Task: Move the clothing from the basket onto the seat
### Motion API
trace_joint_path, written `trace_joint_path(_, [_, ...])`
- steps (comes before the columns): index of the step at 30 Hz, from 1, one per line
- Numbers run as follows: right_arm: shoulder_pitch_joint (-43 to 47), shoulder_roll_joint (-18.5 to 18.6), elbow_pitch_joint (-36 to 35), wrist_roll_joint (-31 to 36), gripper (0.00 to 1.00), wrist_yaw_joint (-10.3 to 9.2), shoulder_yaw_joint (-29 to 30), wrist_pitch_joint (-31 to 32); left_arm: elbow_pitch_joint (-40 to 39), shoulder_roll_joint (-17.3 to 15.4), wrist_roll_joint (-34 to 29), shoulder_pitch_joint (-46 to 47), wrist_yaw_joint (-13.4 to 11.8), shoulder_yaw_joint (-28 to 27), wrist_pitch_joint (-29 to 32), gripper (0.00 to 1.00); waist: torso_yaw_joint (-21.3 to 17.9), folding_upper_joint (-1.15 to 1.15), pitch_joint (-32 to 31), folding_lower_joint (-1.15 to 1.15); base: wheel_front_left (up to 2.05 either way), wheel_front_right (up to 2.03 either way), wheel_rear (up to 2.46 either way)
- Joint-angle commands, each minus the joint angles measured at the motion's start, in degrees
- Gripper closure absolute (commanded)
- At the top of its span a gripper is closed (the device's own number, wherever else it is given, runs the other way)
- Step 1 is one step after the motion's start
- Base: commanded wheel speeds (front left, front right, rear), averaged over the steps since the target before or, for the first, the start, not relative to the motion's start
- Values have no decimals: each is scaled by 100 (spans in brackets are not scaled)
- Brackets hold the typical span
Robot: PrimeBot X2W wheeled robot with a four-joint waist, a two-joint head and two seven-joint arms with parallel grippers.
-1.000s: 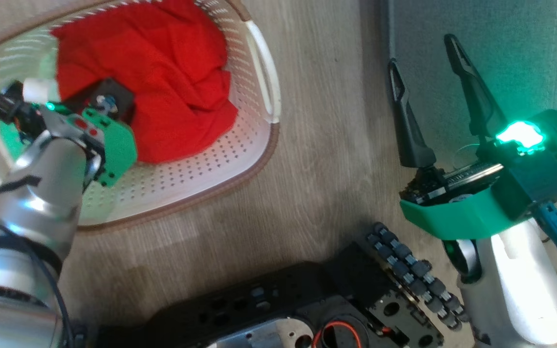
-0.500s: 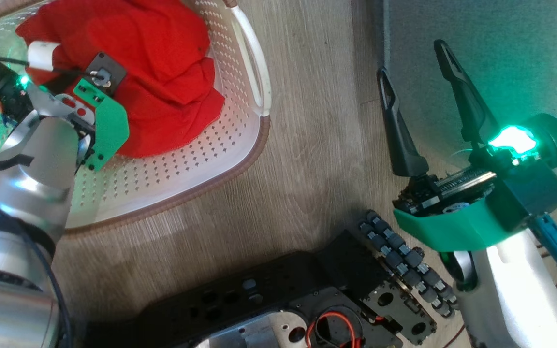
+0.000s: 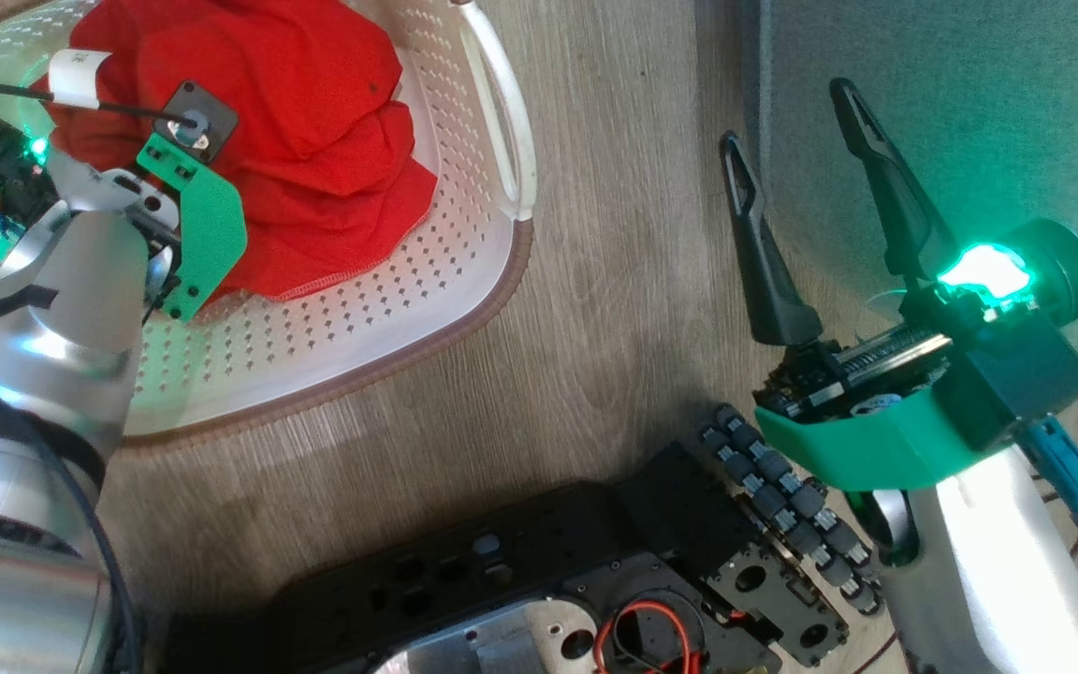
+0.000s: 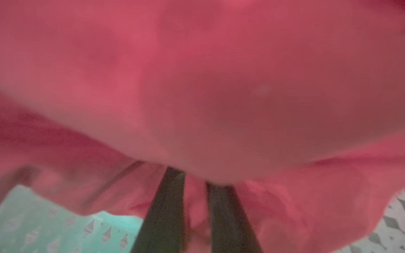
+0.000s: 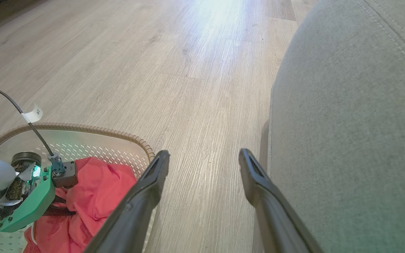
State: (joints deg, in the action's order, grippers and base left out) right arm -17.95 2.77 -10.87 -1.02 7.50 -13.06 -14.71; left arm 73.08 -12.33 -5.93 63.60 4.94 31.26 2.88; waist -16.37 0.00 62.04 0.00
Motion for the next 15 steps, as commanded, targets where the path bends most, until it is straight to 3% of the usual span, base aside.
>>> trace_joint_path(1, [287,10,-132,17,0,-1,-109,-29,87,-206,41,-267,36,-73,18,100,8,0,-7,0,0,0,0])
trace_joint_path(15, [-281,10,247,43,0,-1,-73,-29,87,-126,382,-327,73,-135,-552,100,9,0,-418,0,0,0,0])
